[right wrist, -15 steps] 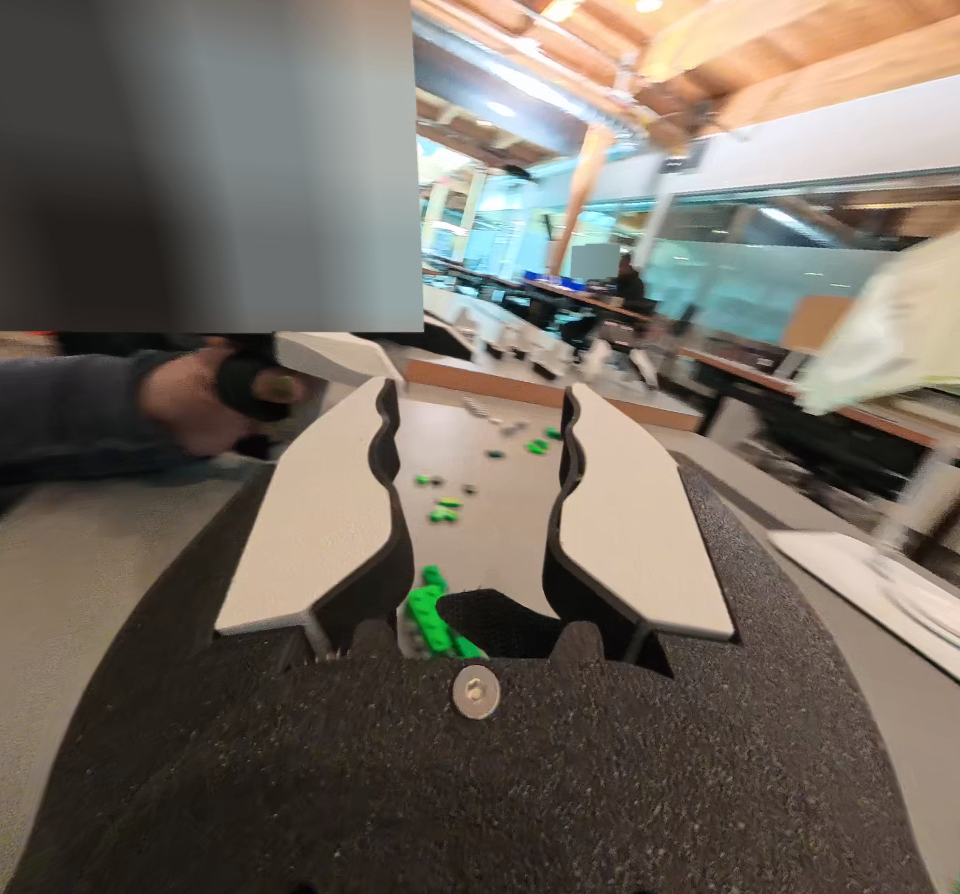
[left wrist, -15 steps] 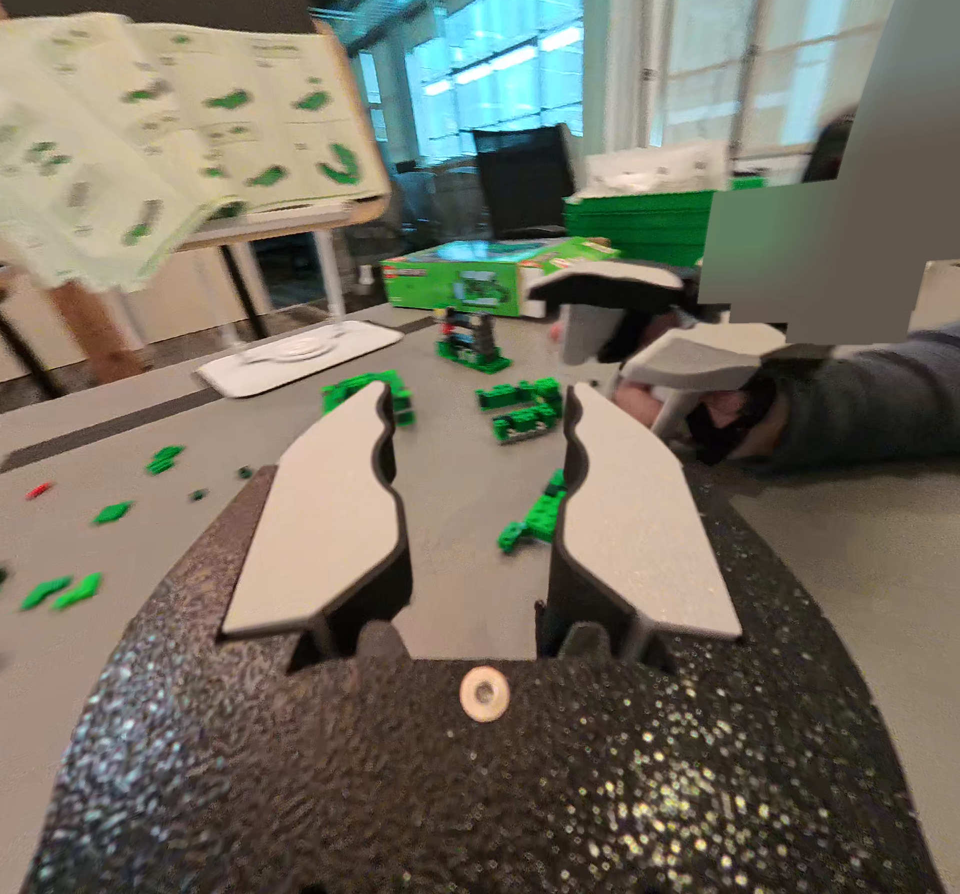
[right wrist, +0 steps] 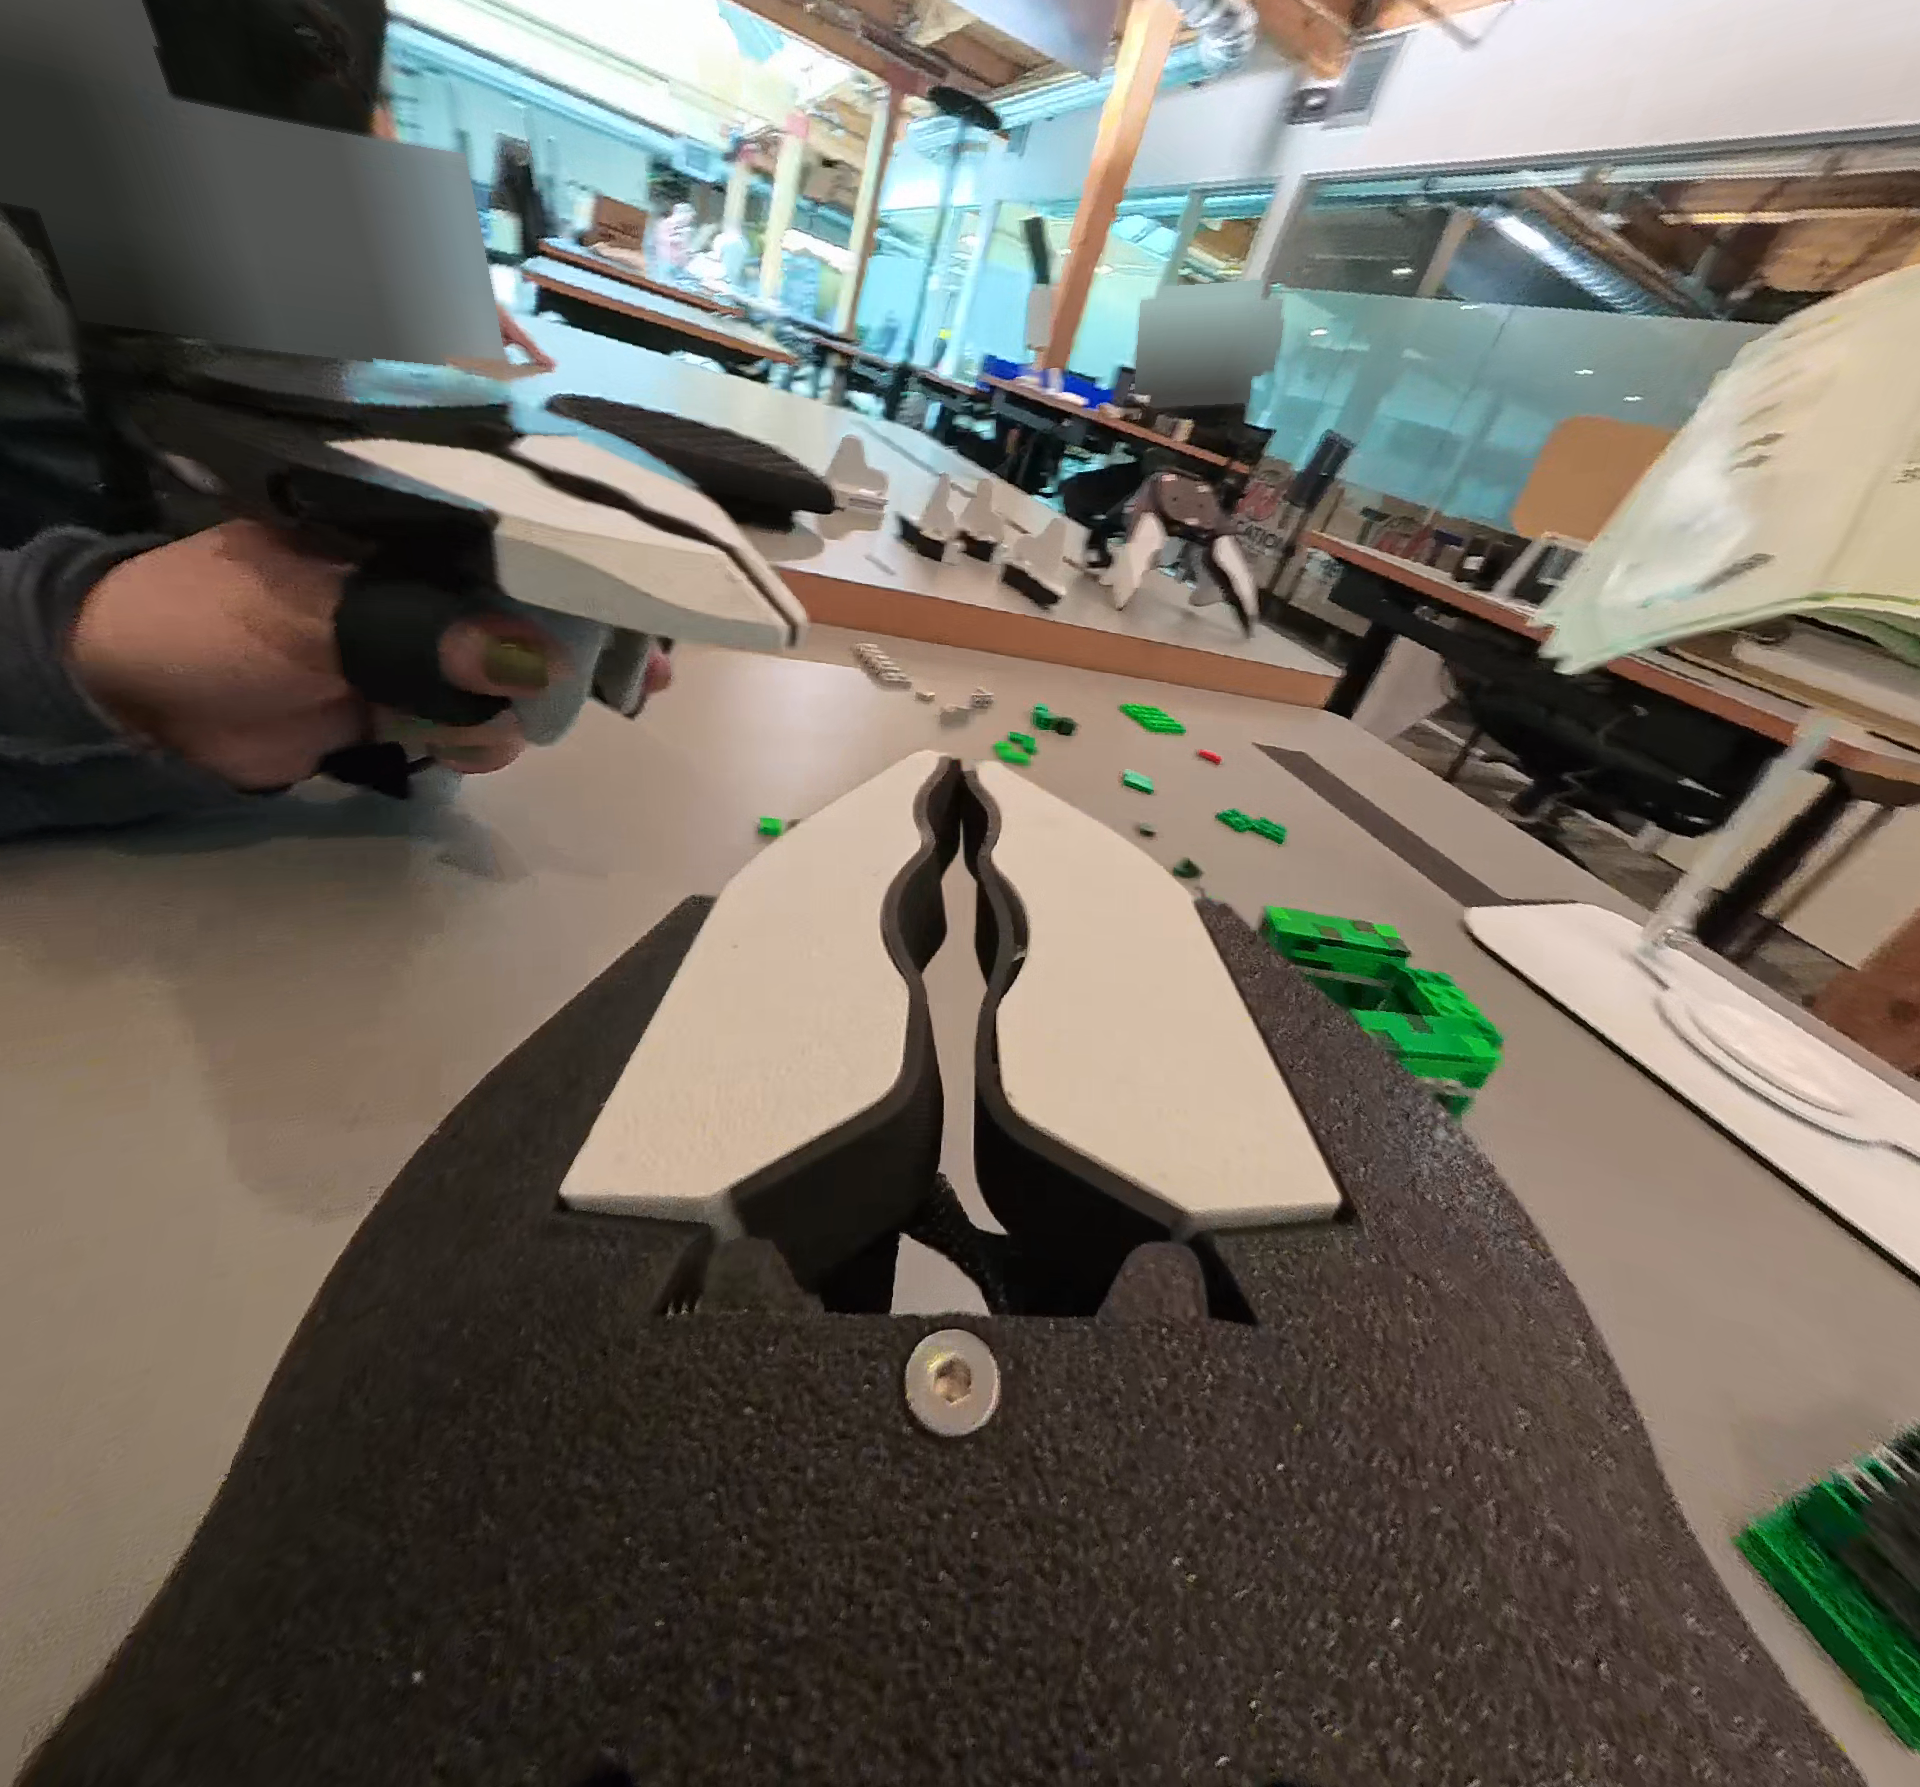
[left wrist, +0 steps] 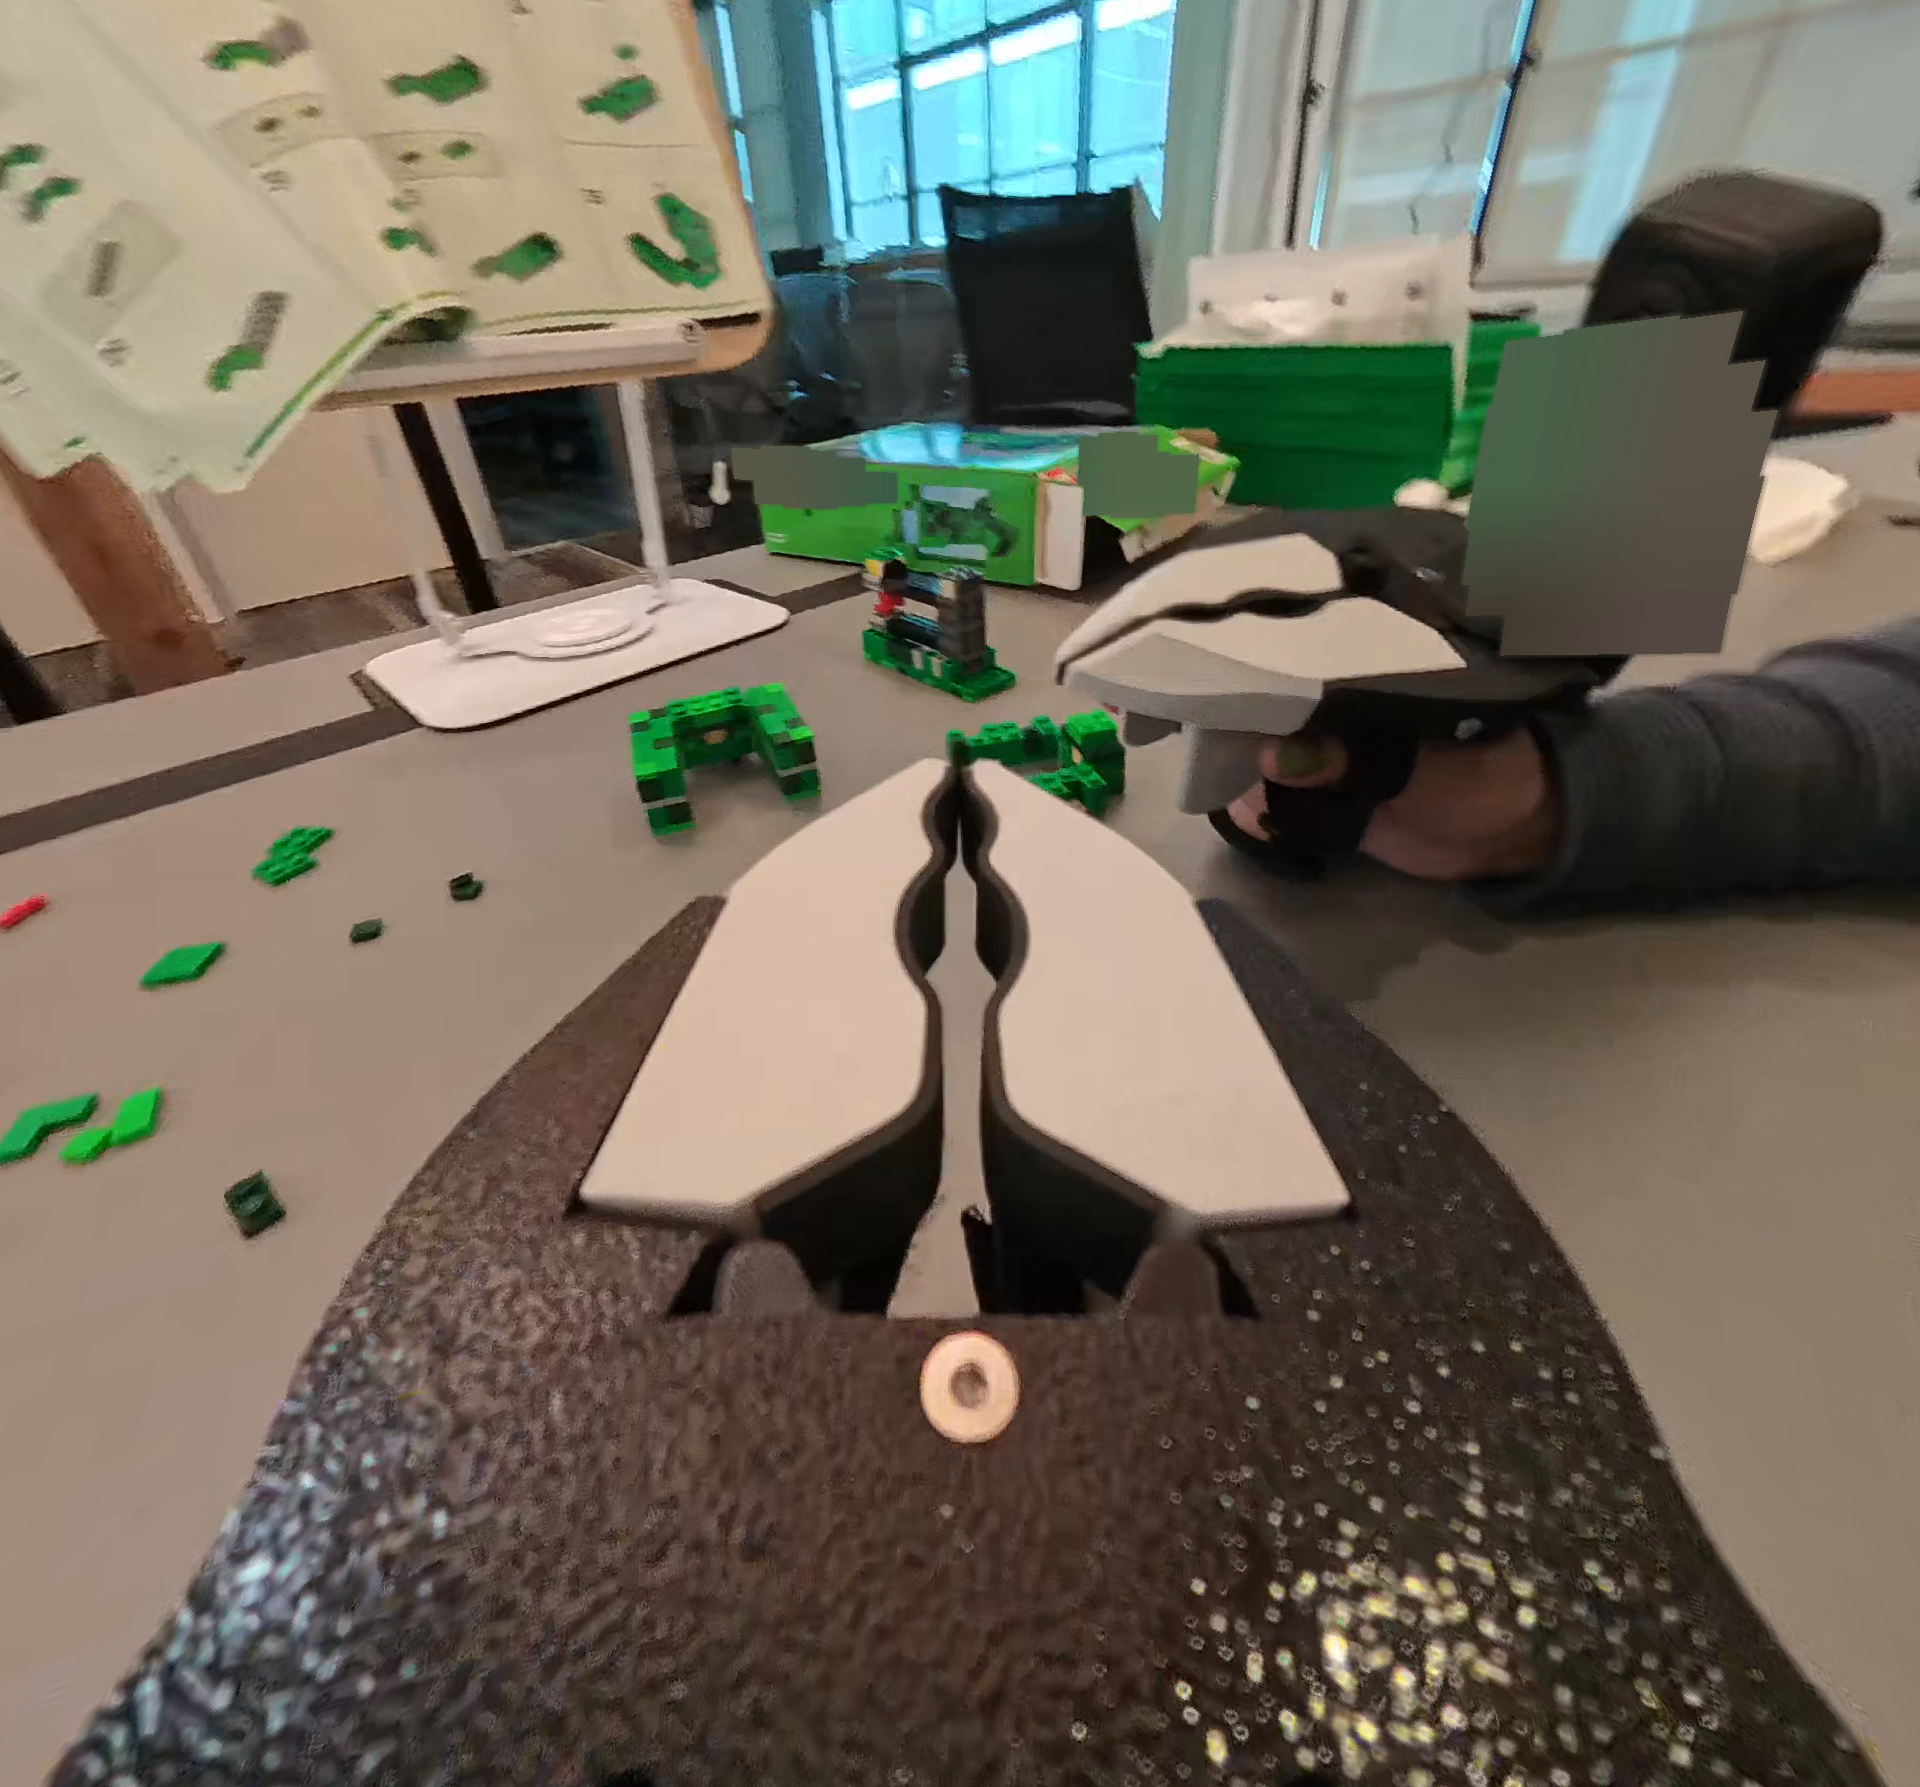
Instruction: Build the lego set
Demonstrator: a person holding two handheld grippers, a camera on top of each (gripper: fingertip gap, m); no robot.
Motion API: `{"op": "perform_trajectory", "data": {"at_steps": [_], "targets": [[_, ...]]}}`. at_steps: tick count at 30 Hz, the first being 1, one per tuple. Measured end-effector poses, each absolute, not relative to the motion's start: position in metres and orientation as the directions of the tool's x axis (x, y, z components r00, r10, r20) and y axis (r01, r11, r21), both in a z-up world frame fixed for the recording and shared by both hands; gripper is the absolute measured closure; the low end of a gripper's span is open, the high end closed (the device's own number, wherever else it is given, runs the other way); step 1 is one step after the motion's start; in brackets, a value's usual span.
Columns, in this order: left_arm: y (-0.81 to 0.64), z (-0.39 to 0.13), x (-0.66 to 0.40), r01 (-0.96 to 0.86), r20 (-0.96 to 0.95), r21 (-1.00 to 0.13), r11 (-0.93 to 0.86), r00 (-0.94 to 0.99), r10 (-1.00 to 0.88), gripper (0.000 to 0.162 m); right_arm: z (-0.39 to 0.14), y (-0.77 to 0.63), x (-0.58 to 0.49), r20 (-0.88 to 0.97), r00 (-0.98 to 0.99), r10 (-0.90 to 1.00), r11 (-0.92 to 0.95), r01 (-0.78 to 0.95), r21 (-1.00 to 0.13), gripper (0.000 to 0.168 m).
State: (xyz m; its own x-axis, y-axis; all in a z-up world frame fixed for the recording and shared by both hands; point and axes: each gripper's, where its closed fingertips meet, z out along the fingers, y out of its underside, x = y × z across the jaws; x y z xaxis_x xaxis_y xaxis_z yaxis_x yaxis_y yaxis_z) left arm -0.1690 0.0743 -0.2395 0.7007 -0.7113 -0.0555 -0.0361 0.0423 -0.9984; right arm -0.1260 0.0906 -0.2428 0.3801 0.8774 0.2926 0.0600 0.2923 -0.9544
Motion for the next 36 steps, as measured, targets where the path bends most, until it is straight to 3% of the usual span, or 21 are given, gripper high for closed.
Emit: {"op": "perform_trajectory", "data": {"at_steps": [6,10,21,26,30,36], "targets": [[0.055,-0.250,-0.147,-0.111,-0.080,-0.994,0.022,0.553,-0.829,0.162,-0.248,0.064,-0.138,0.175,0.138,0.975,0.173,0.030,-0.985,0.168],[0.050,-0.247,-0.146,-0.068,-0.039,-0.998,0.005,0.510,-0.860,0.162,-0.251,0.051,-0.140,0.166,0.018,0.986,0.165,0.035,-0.986,0.168],[0.060,-0.245,-0.154,-0.067,-0.070,-0.997,0.037,0.592,-0.803,0.162,-0.250,0.053,-0.139,0.176,0.043,0.983,0.175,0.026,-0.984,0.168],[0.068,-0.243,-0.162,-0.102,-0.124,-0.992,0.074,0.670,-0.732,0.162,-0.246,0.062,-0.136,0.184,0.128,0.975,0.184,0.011,-0.983,0.168],[0.078,-0.238,-0.180,-0.179,-0.225,-0.974,0.136,0.771,-0.595,0.162,-0.228,0.085,-0.098,0.204,0.406,0.891,0.239,-0.037,-0.970,0.168],[0.074,-0.238,-0.164,-0.293,-0.385,-0.923,0.250,0.734,-0.560,0.162,-0.234,0.081,-0.039,0.325,0.502,0.801,0.339,0.066,-0.939,0.168]]}}
